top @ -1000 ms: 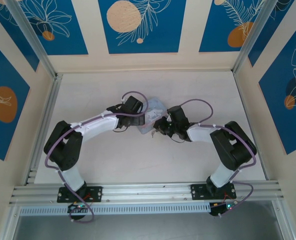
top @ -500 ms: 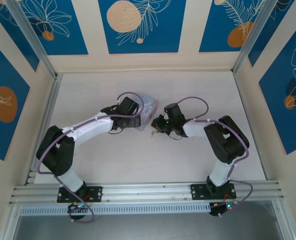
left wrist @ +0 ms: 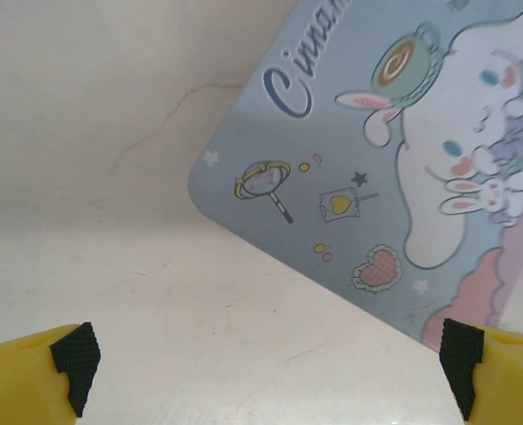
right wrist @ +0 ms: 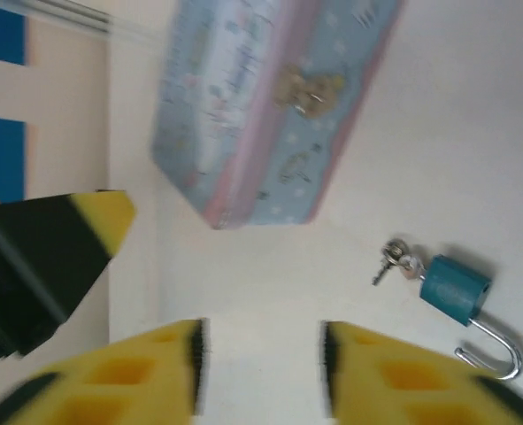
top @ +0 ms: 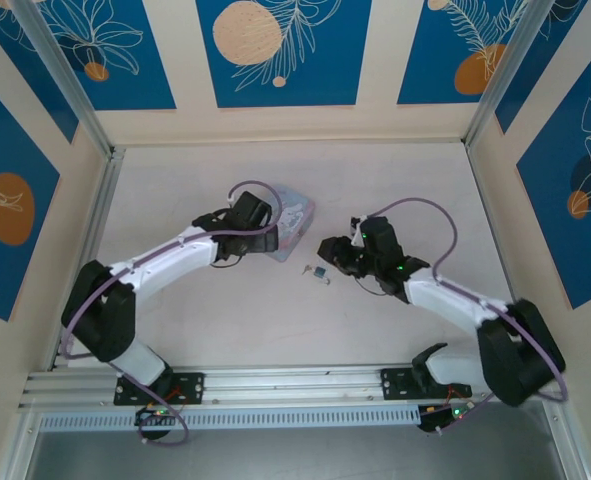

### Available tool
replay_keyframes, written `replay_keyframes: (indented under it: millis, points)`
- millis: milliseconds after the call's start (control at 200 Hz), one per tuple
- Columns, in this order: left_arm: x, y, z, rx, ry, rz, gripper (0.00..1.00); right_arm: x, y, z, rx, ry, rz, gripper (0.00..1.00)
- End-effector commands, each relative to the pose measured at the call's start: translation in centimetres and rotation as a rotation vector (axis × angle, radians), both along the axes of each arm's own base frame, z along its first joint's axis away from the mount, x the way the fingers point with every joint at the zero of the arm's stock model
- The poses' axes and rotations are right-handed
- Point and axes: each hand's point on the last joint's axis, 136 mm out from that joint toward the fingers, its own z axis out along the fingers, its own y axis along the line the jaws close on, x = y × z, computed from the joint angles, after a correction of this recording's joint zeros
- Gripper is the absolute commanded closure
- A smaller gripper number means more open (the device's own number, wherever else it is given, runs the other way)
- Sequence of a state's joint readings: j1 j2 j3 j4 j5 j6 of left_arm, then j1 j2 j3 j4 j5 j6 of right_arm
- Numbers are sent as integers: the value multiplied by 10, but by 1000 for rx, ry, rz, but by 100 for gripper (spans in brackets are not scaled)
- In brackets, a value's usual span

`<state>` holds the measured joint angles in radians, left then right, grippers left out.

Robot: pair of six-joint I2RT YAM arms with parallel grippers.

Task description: Unlock the padlock with the key

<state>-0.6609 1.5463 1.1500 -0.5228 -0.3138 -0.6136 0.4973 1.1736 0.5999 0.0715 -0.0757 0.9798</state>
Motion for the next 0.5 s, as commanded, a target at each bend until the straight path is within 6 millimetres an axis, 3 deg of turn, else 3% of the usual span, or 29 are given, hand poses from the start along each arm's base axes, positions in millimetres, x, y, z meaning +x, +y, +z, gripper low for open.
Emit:
replay_keyframes:
  millis: [0, 35, 180, 345, 420, 495]
  points:
    - [-2, 25, 29, 34, -65, 24, 0, -13, -34, 12, -100, -38, -45, 24]
    - [-1, 32, 36, 45, -88, 40, 0, -14, -44, 19, -120, -59, -62, 16]
    - [-1, 72, 67, 93, -225, 126, 0, -8, -90, 42, -249, -106, -167, 0]
    - [-3, 116, 95, 169, -466, 191, 0, 13, -166, 56, -469, -175, -465, 0]
    - [-6, 137, 103, 241, -575, 227, 0, 24, -184, 55, -506, -217, -547, 1]
    - [-8, 158, 99, 301, -604, 251, 0, 35, -198, 47, -596, -252, -566, 0]
